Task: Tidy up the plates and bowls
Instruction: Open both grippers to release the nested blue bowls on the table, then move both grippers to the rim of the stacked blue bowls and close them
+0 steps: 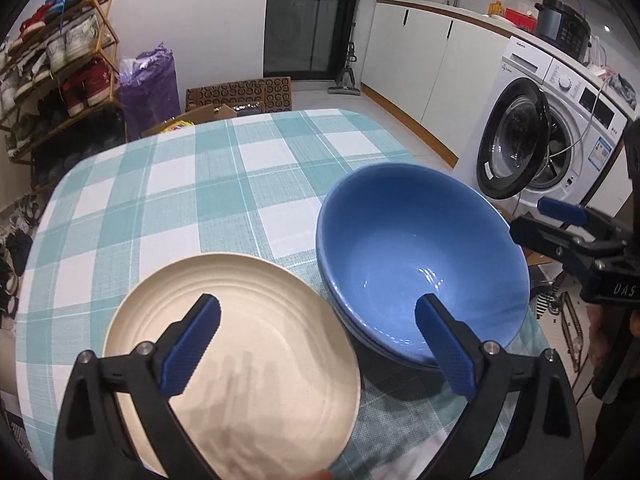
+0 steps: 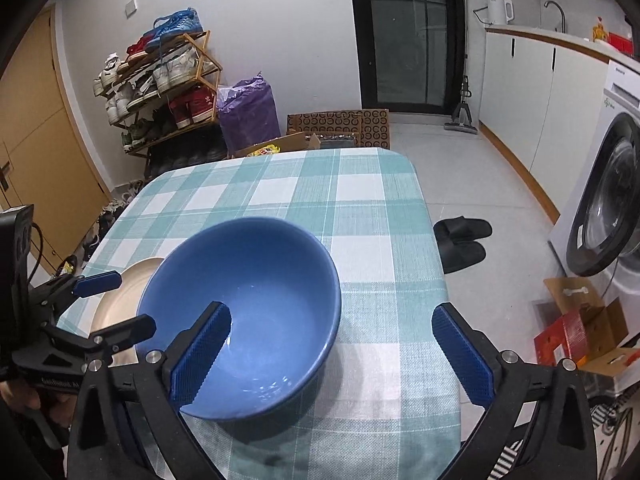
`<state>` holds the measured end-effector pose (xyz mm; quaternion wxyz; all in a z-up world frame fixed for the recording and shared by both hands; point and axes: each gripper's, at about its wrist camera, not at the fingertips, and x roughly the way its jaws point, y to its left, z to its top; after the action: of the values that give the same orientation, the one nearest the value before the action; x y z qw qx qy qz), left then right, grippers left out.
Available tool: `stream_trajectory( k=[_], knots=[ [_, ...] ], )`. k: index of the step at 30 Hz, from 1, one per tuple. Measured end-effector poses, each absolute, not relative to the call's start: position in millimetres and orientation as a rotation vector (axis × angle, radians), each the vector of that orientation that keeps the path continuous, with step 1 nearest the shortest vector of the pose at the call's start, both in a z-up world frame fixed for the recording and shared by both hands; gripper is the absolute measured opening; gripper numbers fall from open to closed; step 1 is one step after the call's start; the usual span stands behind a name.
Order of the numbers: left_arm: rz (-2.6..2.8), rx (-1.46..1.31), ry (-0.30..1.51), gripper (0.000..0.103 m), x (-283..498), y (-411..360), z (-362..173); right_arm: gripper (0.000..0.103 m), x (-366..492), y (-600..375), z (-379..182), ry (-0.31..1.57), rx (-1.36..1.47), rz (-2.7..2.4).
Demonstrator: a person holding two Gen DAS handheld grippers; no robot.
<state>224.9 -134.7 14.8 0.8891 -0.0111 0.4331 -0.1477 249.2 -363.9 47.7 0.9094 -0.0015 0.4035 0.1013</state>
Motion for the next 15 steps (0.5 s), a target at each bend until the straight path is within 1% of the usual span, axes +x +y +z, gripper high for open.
stream_trajectory(
  k=[1,15],
  knots=[
    [-0.31,-0.032,0.906,0.103,226,-134,14,0.102,248,-365,46,0.833,0.003,0.21],
    [-0.345,-0.114,0.916,0.103,233,-124,7,0.102,244,-381,23,0.852,0.101,0.216]
  ],
)
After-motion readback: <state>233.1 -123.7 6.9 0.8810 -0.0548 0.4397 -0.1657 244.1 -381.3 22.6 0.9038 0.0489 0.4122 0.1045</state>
